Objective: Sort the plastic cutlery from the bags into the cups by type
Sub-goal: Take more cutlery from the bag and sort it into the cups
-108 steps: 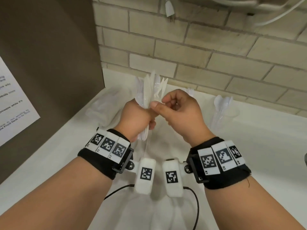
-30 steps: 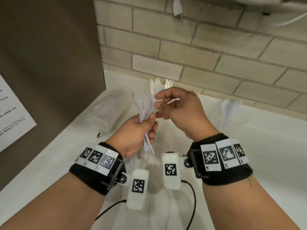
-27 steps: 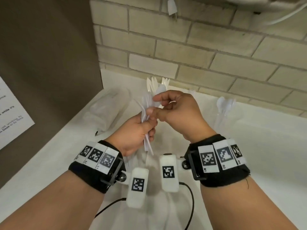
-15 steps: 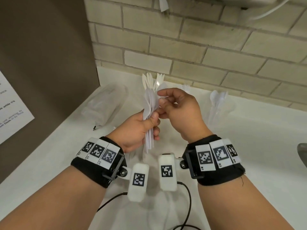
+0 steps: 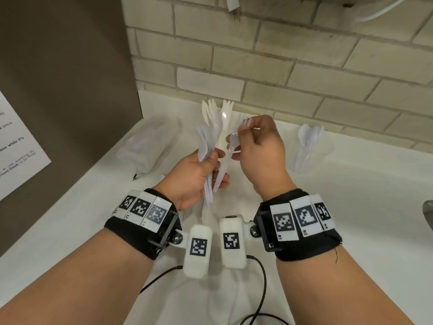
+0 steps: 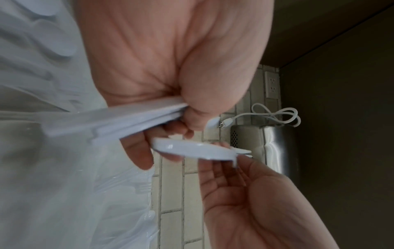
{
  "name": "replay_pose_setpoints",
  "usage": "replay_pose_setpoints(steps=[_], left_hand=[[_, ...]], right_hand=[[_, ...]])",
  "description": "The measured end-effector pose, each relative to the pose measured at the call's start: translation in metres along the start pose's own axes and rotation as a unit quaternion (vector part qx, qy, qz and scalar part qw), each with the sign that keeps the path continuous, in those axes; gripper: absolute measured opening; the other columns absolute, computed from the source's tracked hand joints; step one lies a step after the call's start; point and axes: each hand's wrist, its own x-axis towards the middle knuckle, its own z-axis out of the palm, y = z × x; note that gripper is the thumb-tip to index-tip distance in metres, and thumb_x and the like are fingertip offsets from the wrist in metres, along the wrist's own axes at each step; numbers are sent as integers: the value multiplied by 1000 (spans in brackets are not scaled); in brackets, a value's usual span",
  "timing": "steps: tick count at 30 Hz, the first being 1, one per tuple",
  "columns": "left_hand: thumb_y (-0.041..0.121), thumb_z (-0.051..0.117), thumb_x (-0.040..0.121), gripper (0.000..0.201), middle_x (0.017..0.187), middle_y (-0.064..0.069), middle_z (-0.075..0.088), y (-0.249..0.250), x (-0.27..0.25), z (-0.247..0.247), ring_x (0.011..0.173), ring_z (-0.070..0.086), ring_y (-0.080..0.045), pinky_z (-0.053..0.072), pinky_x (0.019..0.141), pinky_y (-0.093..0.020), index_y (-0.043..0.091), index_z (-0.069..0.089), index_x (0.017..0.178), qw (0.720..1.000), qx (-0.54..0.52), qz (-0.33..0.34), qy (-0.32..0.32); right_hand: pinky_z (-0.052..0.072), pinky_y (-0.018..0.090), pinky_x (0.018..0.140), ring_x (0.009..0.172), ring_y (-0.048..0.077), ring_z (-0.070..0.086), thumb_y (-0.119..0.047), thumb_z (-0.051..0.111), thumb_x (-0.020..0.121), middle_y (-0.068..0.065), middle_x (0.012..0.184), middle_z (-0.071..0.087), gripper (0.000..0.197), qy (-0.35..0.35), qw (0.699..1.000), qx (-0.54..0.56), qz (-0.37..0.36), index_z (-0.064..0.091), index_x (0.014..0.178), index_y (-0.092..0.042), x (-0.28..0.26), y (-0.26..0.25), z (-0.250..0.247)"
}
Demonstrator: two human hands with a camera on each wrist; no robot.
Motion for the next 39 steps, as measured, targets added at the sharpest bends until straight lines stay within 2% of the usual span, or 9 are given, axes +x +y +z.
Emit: replay_pose_setpoints(steps=[4, 9, 13, 18, 22, 26, 30, 34, 39], left_hand=[[25, 51, 97, 11, 71, 1, 42, -3, 7, -3, 48, 41, -11, 47, 50, -30, 17, 50, 90, 992, 95, 31, 81], [35, 61, 86, 24, 94, -10, 57, -1, 9, -3, 57, 47, -17, 42, 53, -30, 20, 47, 99, 970, 219, 57, 91], [23, 64, 80, 34, 90, -5, 56, 5, 4, 4, 68, 51, -13, 40, 53, -30, 17, 45, 108, 968, 238, 76, 29], [30, 53, 84, 28, 75, 0, 46, 10, 2, 1, 56, 42, -13, 34, 53, -28, 12, 52, 106, 999, -14, 4, -35], [38, 36, 101, 33, 76, -1, 47, 6, 4, 1, 57, 45, -12, 39, 56, -28, 11, 53, 106, 997, 63, 23, 36], [34, 37, 102, 26, 83, -2, 48, 6, 5, 2, 63, 47, -15, 44, 63, -30, 15, 52, 95, 990, 106, 30, 89], [29, 37, 102, 22, 84, -2, 52, 5, 4, 6, 62, 50, -15, 46, 60, -31, 13, 51, 96, 988, 121, 45, 80], [31, 34, 103, 24, 81, -1, 53, 5, 3, 7, 62, 51, -15, 45, 62, -32, 16, 51, 97, 986, 152, 47, 42], [30, 33, 103, 26, 79, -4, 52, 5, 3, 9, 64, 53, -18, 48, 62, -35, 14, 51, 94, 987, 139, 47, 58]], right_hand=[[58, 39, 55, 50, 24, 62, -16, 45, 97, -3, 60, 56, 7, -18, 998, 53, 13, 44, 97, -23, -1, -9, -4], [46, 22, 56, 60, 8, 55, -34, 74, 79, -4, 71, 55, 29, -84, 992, -90, 13, 54, 96, -22, -1, -4, 1], [53, 37, 69, 72, 21, 62, -28, 73, 81, 6, 76, 64, 26, -92, 989, -111, 17, 60, 83, -6, -1, -2, 7], [46, 29, 60, 65, 17, 56, -26, 62, 90, 0, 72, 57, 19, -104, 986, -133, 12, 51, 79, -16, 1, 3, 7], [45, 35, 61, 65, 23, 56, -24, 59, 92, 5, 74, 58, 25, -82, 991, -94, 53, 41, 74, -20, 3, 9, 9], [41, 25, 57, 54, 6, 53, -16, 48, 95, 5, 81, 67, 5, -40, 996, -20, 76, 46, 96, -20, 4, 7, 5], [47, 28, 64, 67, 12, 55, -24, 57, 92, -5, 81, 57, 10, -21, 997, -43, 60, 53, 99, -18, 10, 7, 1], [42, 24, 54, 54, 7, 51, -31, 72, 83, -7, 70, 58, 19, -32, 996, -22, 86, 57, 80, -20, 12, 8, 2], [47, 27, 62, 63, 10, 54, -21, 63, 89, -6, 73, 57, 11, -17, 997, -35, 70, 54, 85, -18, 13, 8, 3]])
